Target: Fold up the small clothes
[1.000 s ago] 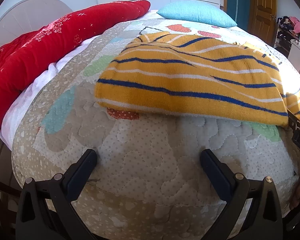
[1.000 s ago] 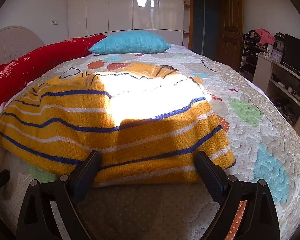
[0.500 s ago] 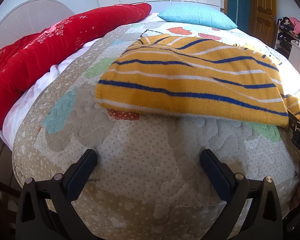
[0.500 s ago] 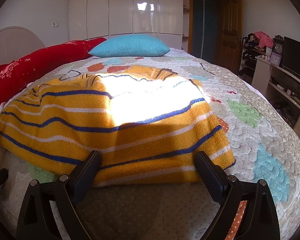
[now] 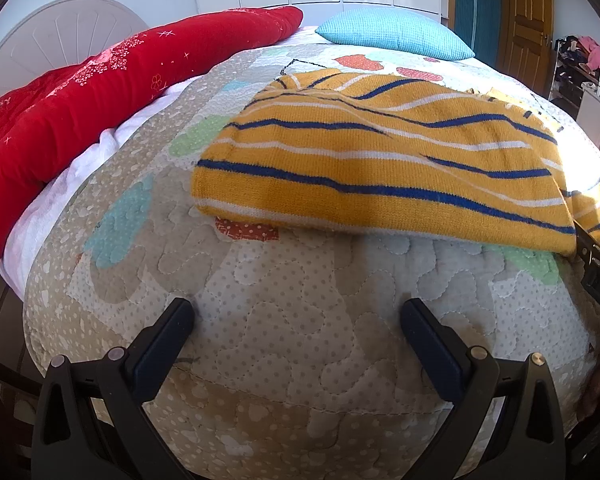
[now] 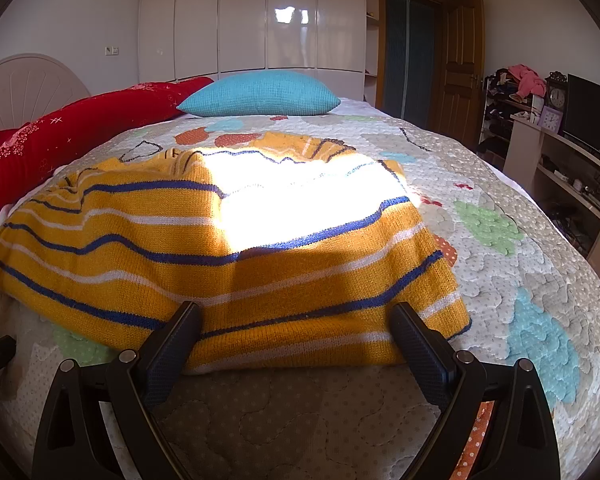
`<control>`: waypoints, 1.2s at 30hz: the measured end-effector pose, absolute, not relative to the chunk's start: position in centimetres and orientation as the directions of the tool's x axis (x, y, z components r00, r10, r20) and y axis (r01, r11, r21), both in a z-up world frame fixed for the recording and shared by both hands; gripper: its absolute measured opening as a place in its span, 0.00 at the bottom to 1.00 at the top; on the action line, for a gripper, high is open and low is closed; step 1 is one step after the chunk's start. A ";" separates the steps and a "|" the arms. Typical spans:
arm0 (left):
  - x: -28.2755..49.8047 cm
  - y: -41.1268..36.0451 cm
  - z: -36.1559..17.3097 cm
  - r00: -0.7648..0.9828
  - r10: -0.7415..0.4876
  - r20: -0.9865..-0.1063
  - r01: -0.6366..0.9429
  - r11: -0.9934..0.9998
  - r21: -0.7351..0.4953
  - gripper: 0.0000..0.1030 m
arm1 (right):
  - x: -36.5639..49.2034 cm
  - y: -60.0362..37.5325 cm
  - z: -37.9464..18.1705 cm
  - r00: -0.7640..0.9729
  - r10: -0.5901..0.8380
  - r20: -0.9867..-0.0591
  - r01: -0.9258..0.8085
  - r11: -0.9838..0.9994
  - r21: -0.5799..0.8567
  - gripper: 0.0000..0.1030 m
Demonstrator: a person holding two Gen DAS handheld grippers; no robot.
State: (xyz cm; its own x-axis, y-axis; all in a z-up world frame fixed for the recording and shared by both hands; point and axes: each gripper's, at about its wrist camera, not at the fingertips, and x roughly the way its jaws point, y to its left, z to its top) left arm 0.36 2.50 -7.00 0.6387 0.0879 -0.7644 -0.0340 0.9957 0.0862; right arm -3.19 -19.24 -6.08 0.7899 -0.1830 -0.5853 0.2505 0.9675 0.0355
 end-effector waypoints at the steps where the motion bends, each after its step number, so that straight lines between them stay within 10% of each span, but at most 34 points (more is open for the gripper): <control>1: 0.4 2.5 -7.0 0.638 0.086 -0.765 -0.034 0.996 0.084 1.00 | -3.2 -19.2 -6.1 0.790 -0.183 -0.585 0.250 0.967 0.036 0.94; 30: 0.1 2.4 -7.0 0.654 0.094 -0.751 -0.035 0.995 0.094 1.00 | -3.2 -19.2 -6.1 0.793 -0.185 -0.581 0.250 0.968 0.033 0.94; 36: -0.5 5.1 -3.2 0.637 -0.032 -0.770 -0.026 0.998 -0.064 1.00 | -3.3 -19.2 -6.0 0.796 -0.178 -0.578 0.243 0.969 0.036 0.94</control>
State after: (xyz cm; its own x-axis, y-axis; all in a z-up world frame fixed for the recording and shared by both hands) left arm -0.54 5.13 -3.16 0.6369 -0.0323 -0.7703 -0.0262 0.9976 -0.0636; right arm -3.29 -19.21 -5.98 0.7965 -0.1781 -0.5778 0.2428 0.9694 0.0358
